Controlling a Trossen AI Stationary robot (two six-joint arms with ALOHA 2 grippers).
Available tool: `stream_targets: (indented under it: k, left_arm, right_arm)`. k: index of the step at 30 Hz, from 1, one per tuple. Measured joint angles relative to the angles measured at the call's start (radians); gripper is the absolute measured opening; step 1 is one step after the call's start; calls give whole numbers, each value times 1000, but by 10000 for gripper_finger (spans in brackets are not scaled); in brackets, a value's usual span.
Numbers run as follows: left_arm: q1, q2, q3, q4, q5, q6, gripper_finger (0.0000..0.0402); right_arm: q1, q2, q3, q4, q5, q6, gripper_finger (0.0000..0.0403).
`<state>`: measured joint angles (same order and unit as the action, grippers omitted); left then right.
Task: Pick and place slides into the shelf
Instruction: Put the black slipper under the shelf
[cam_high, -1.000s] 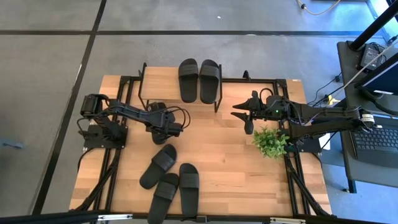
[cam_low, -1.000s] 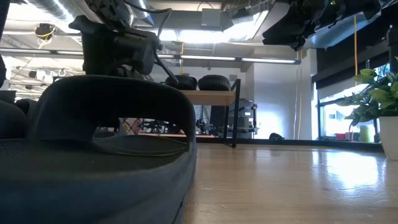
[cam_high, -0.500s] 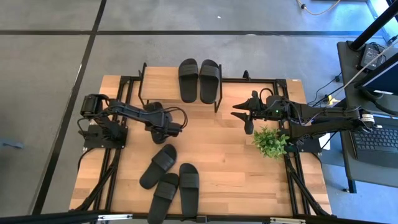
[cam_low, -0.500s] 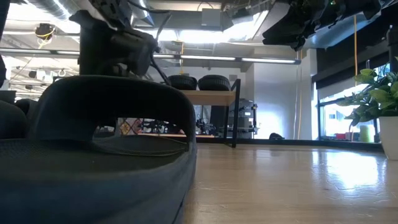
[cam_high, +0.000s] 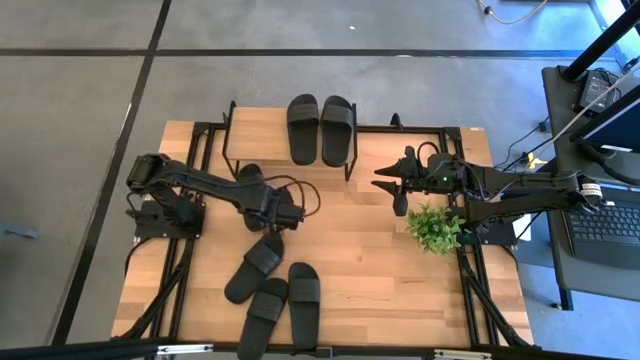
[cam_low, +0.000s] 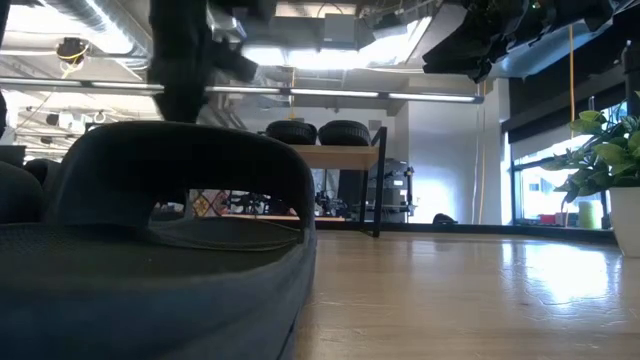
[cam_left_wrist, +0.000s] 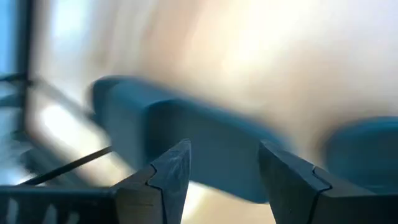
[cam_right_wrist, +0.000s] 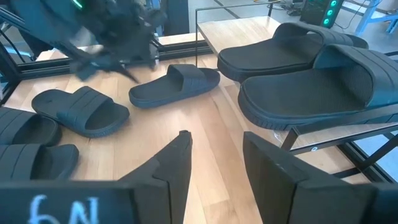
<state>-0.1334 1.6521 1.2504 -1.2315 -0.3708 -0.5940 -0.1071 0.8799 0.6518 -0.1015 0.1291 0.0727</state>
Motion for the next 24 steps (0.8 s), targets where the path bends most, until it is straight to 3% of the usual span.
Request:
stream_targets:
  k: [7,14,20,24]
  left_arm:
    - [-76,-185,-1,239,153,86,176]
    - [-126,-377,-103,425,164,81,176]
    - [-175,-396,-246,447,197,-68,176]
    - [-207,-389,-387,578,219,-148,176]
  right_arm:
    - [0,0,0,-18,0,-2,145]
    - [0,0,0,-45,0,-6,145]
    - [0,0,0,-51,0,-24,145]
    - [0,0,0,-51,0,-28,145]
